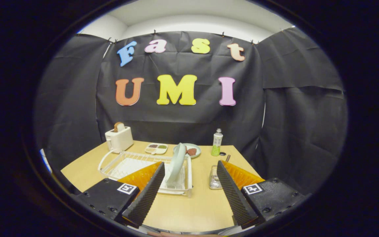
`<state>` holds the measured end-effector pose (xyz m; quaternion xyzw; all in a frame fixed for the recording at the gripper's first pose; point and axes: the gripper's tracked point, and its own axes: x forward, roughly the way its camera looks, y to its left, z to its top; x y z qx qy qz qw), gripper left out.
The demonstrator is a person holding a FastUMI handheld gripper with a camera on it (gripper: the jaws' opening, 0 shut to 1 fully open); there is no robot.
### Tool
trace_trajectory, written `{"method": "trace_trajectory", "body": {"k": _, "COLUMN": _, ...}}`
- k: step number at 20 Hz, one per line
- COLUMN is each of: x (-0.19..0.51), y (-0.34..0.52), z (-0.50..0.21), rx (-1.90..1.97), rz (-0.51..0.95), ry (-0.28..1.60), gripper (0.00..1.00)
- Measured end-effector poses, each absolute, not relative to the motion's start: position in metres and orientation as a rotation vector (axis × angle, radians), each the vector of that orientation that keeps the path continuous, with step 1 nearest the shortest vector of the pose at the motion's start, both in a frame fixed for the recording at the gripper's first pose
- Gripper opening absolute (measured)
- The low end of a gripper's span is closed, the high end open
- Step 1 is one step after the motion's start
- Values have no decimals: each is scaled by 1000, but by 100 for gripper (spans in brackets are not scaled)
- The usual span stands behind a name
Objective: Take the plate from the dish rack, then take the spoon from the basket and place it into the plate.
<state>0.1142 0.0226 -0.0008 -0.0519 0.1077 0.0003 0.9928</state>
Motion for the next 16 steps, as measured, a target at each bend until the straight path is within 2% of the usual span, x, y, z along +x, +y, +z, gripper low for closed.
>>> {"method": "trace_trajectory", "body": {"k": 11, "x": 267, "y": 44, "z": -21, "rx": -156, "rz": -59, "ry": 649, "gripper": 98}}
{"method": "trace_trajectory", "body": {"k": 14, "x": 294, "y": 35, "z": -27, "rx": -223, "rz": -155, "ry": 733, "gripper": 92}}
{"method": "trace_trajectory", "body": {"k": 16, "x": 312, "y": 33, "z": -25, "rx": -278, "rz": -215, "ry": 756, "gripper": 81}}
